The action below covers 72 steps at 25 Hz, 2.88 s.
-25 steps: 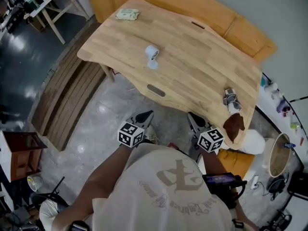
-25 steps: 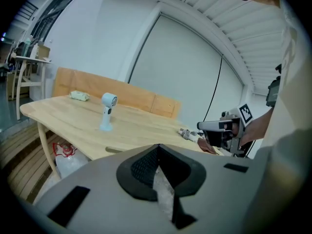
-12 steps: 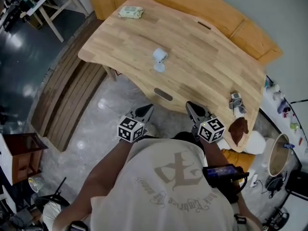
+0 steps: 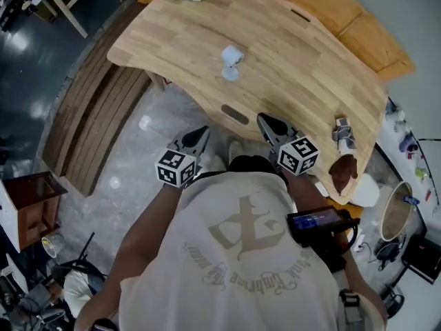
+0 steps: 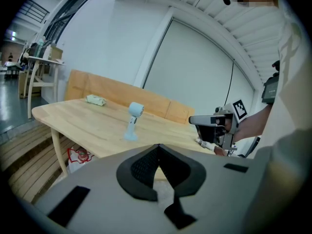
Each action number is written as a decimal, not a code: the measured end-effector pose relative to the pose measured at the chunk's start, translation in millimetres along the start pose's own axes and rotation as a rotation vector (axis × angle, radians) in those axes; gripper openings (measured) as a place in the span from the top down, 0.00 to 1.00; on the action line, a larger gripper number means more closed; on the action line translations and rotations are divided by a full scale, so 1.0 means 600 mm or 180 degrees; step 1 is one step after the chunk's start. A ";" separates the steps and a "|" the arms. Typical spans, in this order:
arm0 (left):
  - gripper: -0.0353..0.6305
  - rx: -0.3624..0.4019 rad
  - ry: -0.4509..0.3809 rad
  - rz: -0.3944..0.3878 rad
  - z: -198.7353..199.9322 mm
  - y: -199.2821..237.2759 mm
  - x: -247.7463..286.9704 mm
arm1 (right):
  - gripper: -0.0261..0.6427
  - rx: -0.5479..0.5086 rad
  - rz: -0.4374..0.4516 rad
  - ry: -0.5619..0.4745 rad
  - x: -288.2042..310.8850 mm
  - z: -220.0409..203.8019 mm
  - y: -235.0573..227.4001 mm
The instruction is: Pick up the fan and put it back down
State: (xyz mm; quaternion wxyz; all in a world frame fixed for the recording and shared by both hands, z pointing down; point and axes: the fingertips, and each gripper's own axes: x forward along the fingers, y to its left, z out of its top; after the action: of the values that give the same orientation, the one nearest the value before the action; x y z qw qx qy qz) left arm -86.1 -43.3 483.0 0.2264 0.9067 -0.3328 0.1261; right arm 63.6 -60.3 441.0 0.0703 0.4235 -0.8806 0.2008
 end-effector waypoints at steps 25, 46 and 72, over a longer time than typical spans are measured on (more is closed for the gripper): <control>0.93 -0.0113 0.0186 0.0579 0.046 0.056 0.083 | 0.94 -0.0058 0.0753 0.0278 0.156 -0.007 -0.100; 0.93 -0.0166 0.0222 0.0401 0.059 0.105 0.075 | 0.94 0.0036 0.0209 0.0479 0.250 -0.044 -0.173; 0.93 -0.0312 0.0235 0.0720 0.044 0.189 -0.016 | 0.61 -0.0229 -0.0339 0.0781 0.385 -0.081 -0.217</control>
State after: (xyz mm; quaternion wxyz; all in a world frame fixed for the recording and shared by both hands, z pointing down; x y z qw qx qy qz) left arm -166.1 -127.8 493.3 0.2669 0.8459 -0.4302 0.1676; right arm 16.5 -278.8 591.5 0.2031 0.4391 -0.8482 0.2153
